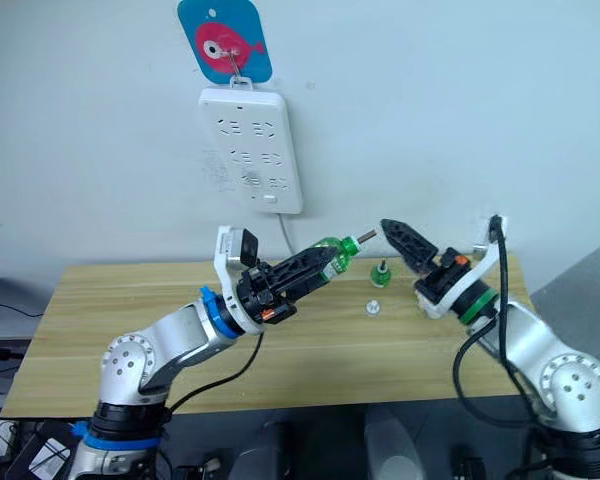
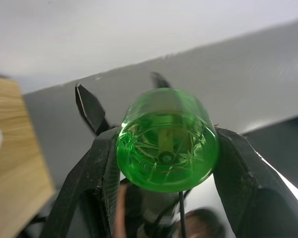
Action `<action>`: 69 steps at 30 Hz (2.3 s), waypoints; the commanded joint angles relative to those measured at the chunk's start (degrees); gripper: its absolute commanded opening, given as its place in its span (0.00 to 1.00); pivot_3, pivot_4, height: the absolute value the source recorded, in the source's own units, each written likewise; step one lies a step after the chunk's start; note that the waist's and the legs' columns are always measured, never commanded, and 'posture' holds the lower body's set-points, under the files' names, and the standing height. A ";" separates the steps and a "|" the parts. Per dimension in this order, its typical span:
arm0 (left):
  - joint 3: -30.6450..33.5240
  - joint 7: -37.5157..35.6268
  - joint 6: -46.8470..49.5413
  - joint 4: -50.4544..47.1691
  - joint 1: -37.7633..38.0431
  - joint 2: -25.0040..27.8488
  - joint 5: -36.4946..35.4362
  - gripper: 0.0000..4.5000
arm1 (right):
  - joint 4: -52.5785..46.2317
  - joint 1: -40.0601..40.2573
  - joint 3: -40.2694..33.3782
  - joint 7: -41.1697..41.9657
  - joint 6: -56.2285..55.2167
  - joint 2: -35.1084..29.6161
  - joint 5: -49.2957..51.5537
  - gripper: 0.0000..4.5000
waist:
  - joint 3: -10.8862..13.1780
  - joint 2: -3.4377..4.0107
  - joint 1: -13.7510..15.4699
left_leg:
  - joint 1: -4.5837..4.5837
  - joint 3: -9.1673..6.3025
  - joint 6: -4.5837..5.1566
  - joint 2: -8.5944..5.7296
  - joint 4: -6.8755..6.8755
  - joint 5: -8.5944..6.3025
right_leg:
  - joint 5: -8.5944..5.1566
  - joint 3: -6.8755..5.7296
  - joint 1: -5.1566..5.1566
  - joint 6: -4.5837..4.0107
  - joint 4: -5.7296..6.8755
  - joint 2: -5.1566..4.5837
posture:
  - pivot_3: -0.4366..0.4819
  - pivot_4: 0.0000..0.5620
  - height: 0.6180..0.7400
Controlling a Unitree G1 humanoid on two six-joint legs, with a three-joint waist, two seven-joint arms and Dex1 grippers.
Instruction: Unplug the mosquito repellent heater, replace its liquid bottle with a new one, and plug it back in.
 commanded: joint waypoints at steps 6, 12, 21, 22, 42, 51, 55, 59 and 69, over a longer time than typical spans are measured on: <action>-10.42 -33.70 -12.49 -7.56 -3.87 14.16 45.92 0.51 | 2.48 -2.74 5.34 26.81 7.53 -23.07 -35.37 1.00 | 0.04 0.06 0.10 | 0.03 0.09 0.00 0.05 -0.22 0.00 | -0.01 0.05 -0.05 -0.01 -0.27 0.07 | 0.21 0.44 1.00; -19.27 -50.77 -43.05 -0.59 -1.88 15.44 76.71 0.51 | 0.53 -7.68 15.10 39.19 6.83 -28.45 -54.91 1.00 | 0.05 0.07 0.37 | 0.03 0.27 0.00 0.07 -0.59 0.00 | 0.03 0.12 -0.06 -0.06 -0.63 -0.03 | 0.20 0.45 1.00; -19.25 -59.82 -59.97 8.97 1.61 11.49 86.71 0.51 | 5.82 -17.92 25.53 40.67 21.28 -22.10 -68.84 1.00 | 0.09 0.08 0.28 | -0.07 0.33 0.07 0.10 -0.79 -0.04 | 0.13 0.07 -0.08 -0.09 -1.05 -0.20 | 0.18 0.47 1.00; -19.03 -60.06 -59.36 8.85 1.98 11.33 86.62 0.51 | 6.83 -18.40 26.25 41.12 22.47 -21.38 -69.83 1.00 | 0.09 0.08 0.22 | -0.06 0.32 0.08 0.10 -0.79 -0.04 | 0.13 0.06 -0.07 -0.09 -1.04 -0.20 | 0.18 0.47 1.00; -16.96 -59.51 -53.18 3.08 6.89 11.51 87.68 0.51 | 25.37 -25.74 33.14 50.18 19.39 -9.91 -89.44 1.00 | 0.17 0.11 -0.20 | -0.01 0.27 0.10 0.08 -0.76 -0.04 | 0.14 0.02 -0.04 -0.08 -0.95 -0.20 | 0.24 0.50 1.00; -16.94 -59.87 -51.92 1.90 7.52 11.73 87.73 0.51 | 32.78 -29.19 35.29 56.26 16.15 -6.65 -95.54 1.00 | 0.17 0.12 -0.19 | -0.02 0.25 0.10 0.08 -0.78 -0.04 | 0.14 -0.01 -0.04 -0.08 -0.95 -0.21 | 0.24 0.49 1.00; -17.01 -59.92 -51.74 1.72 7.67 11.74 87.82 0.51 | 34.41 -29.46 35.39 57.93 15.90 -5.76 -97.69 1.00 | 0.17 0.12 -0.20 | -0.01 0.26 0.10 0.07 -0.76 -0.04 | 0.14 0.00 -0.03 -0.08 -0.94 -0.21 | 0.24 0.49 1.00; -17.02 -59.95 -51.62 1.67 7.74 11.67 87.95 0.51 | 35.51 -29.03 35.43 59.11 14.93 -5.17 -99.79 1.00 | 0.17 0.12 -0.21 | -0.01 0.24 0.09 0.08 -0.76 -0.04 | 0.14 -0.01 -0.03 -0.08 -0.94 -0.21 | 0.24 0.49 1.00; -17.00 -60.23 -51.16 1.61 7.64 11.48 88.04 0.51 | 42.19 -29.86 35.64 61.23 11.17 -1.97 -104.32 1.00 | 0.17 0.12 -0.26 | 0.00 0.25 0.10 0.07 -0.75 -0.04 | 0.14 0.00 -0.03 -0.08 -0.92 -0.21 | 0.25 0.49 1.00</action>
